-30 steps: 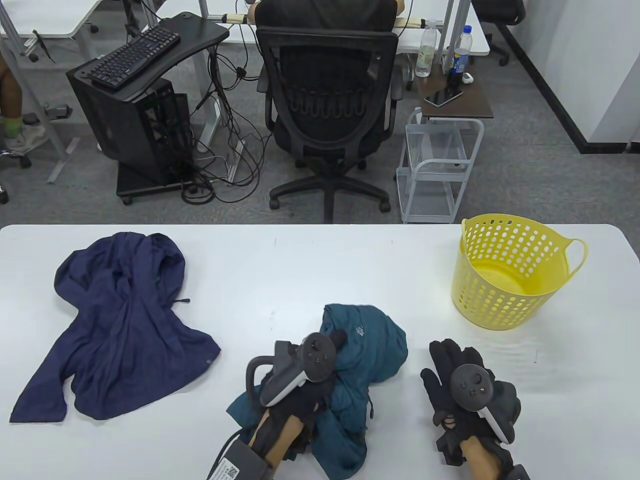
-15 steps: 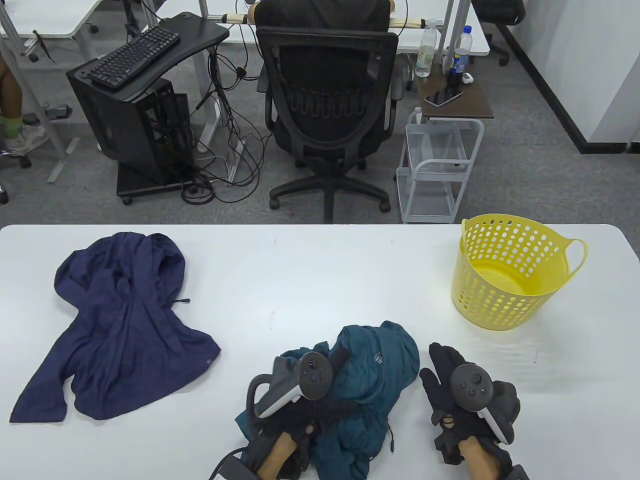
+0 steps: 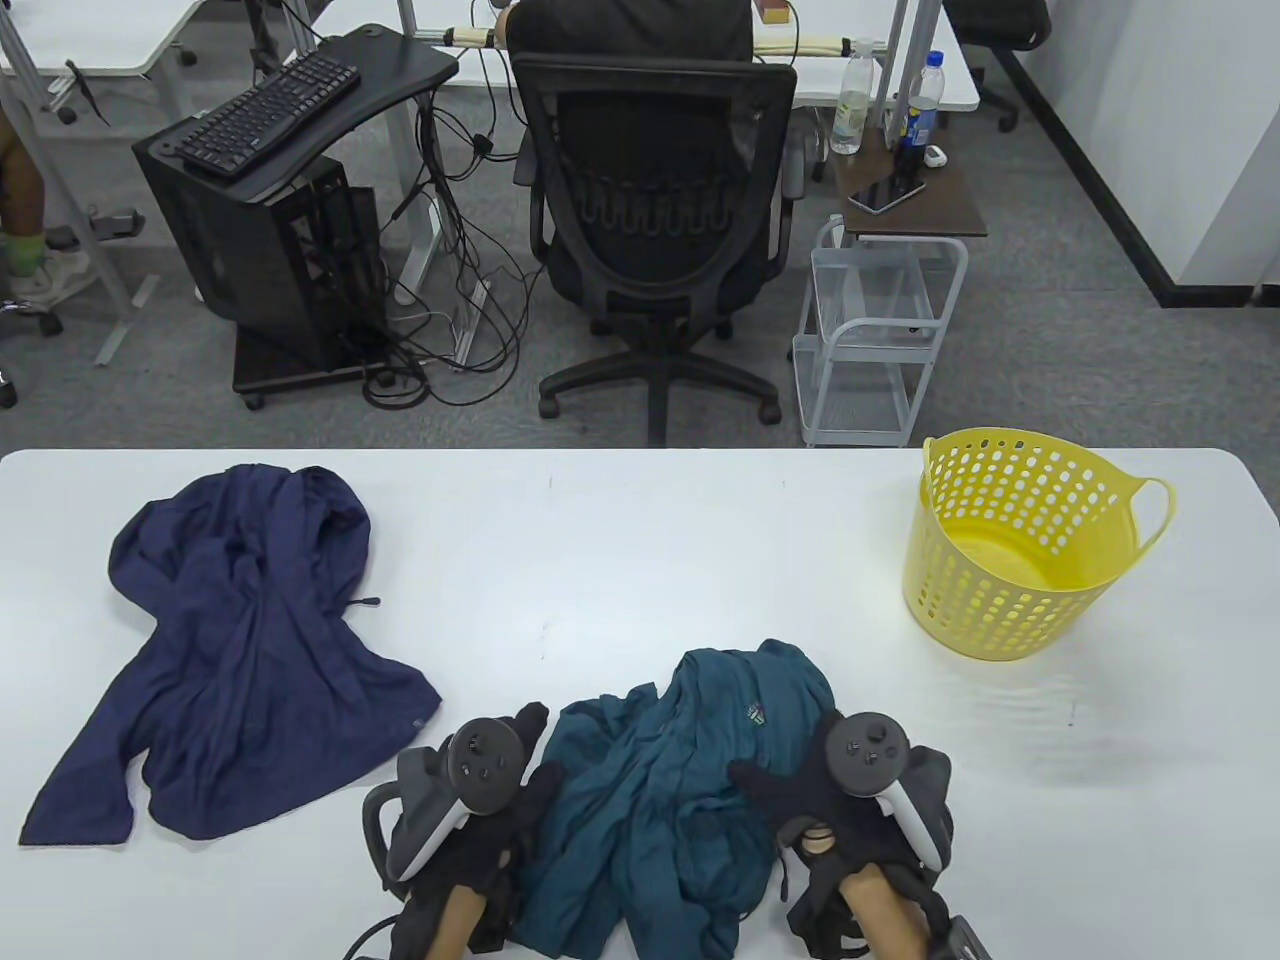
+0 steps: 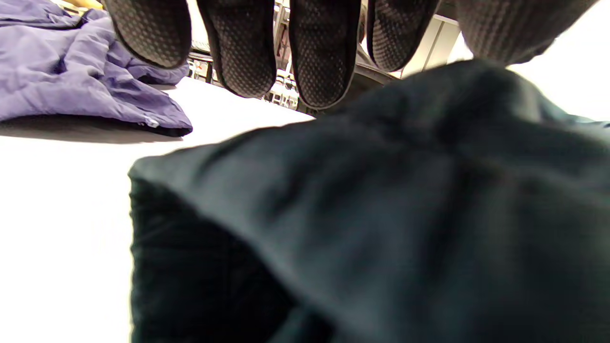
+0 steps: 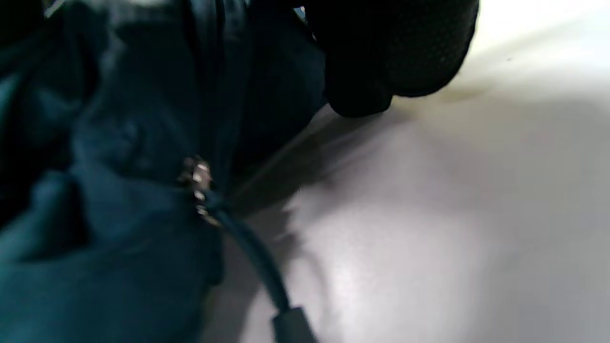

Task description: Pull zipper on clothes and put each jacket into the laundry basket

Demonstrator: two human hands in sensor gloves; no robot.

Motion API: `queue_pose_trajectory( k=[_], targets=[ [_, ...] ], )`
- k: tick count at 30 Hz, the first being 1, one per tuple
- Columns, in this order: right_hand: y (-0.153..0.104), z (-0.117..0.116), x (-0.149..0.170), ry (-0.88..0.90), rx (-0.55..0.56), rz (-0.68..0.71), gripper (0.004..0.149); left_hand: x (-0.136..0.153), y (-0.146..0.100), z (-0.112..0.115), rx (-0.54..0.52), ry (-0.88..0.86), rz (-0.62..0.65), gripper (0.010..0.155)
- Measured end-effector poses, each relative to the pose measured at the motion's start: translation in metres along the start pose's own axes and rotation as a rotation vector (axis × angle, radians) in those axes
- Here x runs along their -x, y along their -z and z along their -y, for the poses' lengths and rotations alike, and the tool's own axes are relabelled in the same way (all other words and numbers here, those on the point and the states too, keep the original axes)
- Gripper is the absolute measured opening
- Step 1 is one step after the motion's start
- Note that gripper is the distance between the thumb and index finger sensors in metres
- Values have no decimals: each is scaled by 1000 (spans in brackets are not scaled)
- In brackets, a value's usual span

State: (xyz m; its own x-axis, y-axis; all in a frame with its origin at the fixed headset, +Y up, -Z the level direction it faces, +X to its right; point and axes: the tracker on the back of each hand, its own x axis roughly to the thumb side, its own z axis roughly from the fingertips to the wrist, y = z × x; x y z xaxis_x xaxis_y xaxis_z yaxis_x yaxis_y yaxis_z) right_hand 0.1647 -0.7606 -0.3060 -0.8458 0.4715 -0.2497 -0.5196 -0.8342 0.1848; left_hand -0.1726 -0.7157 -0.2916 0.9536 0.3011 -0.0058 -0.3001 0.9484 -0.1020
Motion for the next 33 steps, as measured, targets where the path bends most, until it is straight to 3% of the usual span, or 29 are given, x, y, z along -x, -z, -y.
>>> queue_pose_trajectory(
  k=[3, 6, 8, 10, 14, 19, 22, 24, 26, 29, 33],
  targets=[
    [2, 0, -5, -22, 36, -4, 105, -8, -1, 3, 89, -1, 88, 78],
    [3, -3, -8, -29, 60, 29, 70, -15, -2, 5, 158, -102, 157, 84],
    [1, -5, -10, -18, 17, 117, 51, -19, -1, 5, 205, -225, 196, 85],
    [-5, -3, -12, 50, -36, 226, 41, -20, 1, 5, 221, -328, 212, 87],
    [-19, -1, -17, 107, -149, 438, 35, -16, 12, 11, 241, -305, 161, 94],
    [-25, -3, -21, 119, -250, 622, 34, -18, 26, 41, 529, -205, 194, 113],
    [-22, -3, -20, 139, -292, 614, 35, -27, 25, 52, 570, -174, 200, 104],
    [-18, 1, -19, 126, -335, 585, 35, -33, 22, 49, 530, -114, 193, 84],
    [-14, 11, -18, 94, -303, 554, 35, -34, 19, 40, 465, -81, 198, 70],
    [-9, 38, -21, -59, -201, 494, 40, -27, 12, 16, 275, -204, 185, 54],
    [-11, 81, -51, -304, 7, 462, 41, -19, -5, -16, 128, -385, 261, 46]
  ],
)
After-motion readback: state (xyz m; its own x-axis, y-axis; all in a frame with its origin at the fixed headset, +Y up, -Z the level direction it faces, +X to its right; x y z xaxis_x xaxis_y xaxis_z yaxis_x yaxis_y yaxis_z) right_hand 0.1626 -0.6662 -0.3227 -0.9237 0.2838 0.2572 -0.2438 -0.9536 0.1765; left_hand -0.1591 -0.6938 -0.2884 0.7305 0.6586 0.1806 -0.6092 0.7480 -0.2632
